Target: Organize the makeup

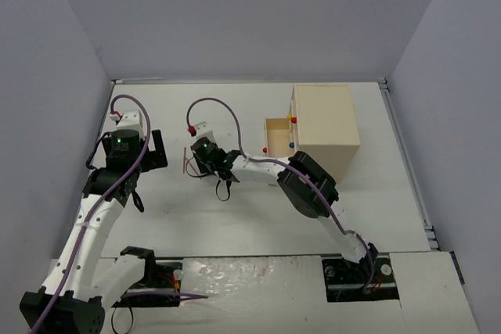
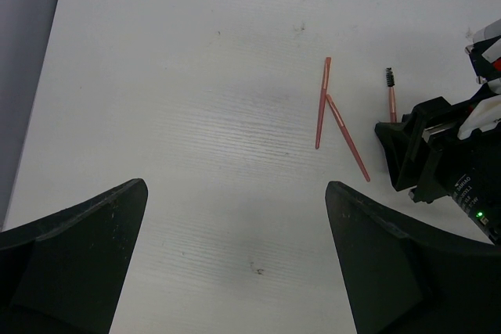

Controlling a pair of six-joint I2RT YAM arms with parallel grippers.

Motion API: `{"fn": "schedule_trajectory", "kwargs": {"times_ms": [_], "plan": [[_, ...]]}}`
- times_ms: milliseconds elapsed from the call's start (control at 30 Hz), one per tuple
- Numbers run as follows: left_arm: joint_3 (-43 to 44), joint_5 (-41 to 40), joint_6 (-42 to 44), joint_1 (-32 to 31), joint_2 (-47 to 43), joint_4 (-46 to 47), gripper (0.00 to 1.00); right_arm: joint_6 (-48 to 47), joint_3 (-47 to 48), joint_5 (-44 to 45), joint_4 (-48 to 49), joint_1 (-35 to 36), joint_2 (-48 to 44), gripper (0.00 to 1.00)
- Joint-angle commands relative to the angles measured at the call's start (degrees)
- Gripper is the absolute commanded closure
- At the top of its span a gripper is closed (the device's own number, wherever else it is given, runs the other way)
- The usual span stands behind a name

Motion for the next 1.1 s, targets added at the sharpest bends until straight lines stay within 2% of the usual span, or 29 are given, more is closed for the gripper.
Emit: {"fn": "schedule_trajectory", "kwargs": {"times_ms": [0,133,333,567,767,900,1067], "plan": [[1.48,-1.12,0.65,0.51,-0.73,2.95,0.03,-0.32,3.56,1.2,3.69,-0.42,0.7,0.73],[1.48,-1.21,0.65,0.59,-0.87,2.89,0.03,0.8,2.89,1.92,3.6,-1.33,1.41,0.8],[1.39,-1.14,0.65,0.53,-0.79,2.89,0.03,0.95,0.07,3.24,3.75,-2.26,-0.09,0.99],[1.3,-1.12,0.66,0.6,-0.79,2.89,0.03,-4.42,-7.64,10.08,4.64,-2.42,-12.32,1.0],[1.39,-0.69,0.65,0.68,-0.61,2.89,0.03,-8.22,-17.59,18.98,2.27,-4.13,-27.58,1.0],[1.42,-0.22,0.57,0.83,-0.61,2.89,0.03,-7.84,-23.15,22.72,-0.16,-7.04,-32.96,1.0],[1.39,0.02,0.57,0.95,-0.61,2.93,0.03,-5.54,-27.34,23.74,-1.39,-10.47,-34.43,1.0]]}}
